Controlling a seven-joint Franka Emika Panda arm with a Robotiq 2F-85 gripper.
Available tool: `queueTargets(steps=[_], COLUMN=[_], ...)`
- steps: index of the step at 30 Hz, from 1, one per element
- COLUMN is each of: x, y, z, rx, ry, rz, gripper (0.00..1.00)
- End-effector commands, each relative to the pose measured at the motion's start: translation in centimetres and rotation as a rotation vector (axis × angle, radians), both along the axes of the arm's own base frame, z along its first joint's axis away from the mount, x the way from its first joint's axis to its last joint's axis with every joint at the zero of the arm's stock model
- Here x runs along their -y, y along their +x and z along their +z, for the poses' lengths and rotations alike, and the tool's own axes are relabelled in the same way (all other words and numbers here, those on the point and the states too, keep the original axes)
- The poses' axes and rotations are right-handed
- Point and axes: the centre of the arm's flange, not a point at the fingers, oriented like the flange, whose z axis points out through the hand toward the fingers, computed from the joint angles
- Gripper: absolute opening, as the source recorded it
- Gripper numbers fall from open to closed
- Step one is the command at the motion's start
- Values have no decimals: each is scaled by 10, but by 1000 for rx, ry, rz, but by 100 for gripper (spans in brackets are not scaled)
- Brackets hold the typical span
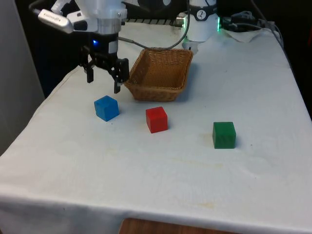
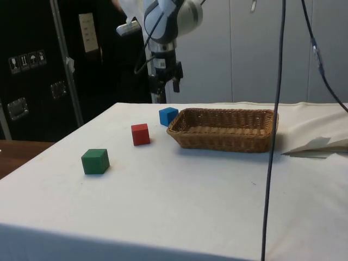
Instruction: Pick up the blue cube and place it into the basket.
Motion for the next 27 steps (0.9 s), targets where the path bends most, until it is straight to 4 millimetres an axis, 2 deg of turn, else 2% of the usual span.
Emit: queueTargets(steps=[1,11,12,18,27], x=[1,9,8,15,18], y=[1,7,6,11,12], z=[-2,-25,-22,-40,-53], rx=[9,11,5,15,18], ry=[7,0,-4,-5,-12], rz=[-4,-29,-26,-48,-67], gripper=[100,100,100,100,100])
